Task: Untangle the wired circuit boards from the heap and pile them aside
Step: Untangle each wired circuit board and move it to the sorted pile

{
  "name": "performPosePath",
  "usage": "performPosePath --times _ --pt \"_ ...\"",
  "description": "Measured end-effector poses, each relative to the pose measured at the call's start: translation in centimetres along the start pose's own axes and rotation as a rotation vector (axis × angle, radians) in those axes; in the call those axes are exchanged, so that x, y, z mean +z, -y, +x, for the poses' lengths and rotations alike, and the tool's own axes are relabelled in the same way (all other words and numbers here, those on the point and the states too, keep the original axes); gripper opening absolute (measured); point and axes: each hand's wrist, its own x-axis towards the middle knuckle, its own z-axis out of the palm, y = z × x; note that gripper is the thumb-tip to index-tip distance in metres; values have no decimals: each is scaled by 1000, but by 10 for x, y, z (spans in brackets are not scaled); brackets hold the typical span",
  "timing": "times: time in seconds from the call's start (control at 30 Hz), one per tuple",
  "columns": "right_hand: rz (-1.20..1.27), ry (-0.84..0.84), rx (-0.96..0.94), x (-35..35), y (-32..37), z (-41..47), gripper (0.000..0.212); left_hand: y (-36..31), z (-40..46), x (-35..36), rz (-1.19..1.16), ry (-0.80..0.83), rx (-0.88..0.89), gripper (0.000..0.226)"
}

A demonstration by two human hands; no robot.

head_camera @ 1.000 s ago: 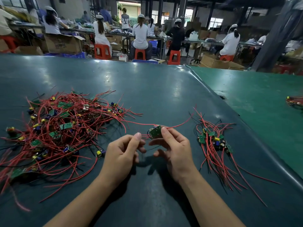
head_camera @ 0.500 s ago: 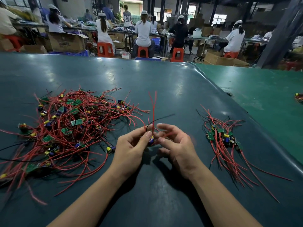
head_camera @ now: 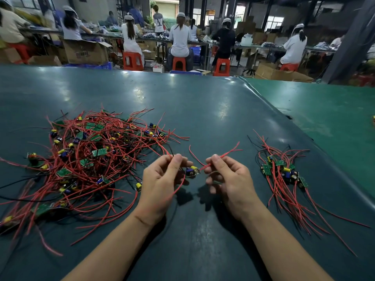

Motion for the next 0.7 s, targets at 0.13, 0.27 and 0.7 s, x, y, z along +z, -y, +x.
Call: performPosePath --times 0.13,0.27,0.7 --pt "65 5 47 -2 3 -1 11 -2 5 -1 -219 56 -132 24" --pt "-18 13 30 -3 1 -4 3 -2 4 0 -149 99 -136 27" --pt "-15 -3 41 -2 0 -4 14 2 -3 2 27 227 8 39"
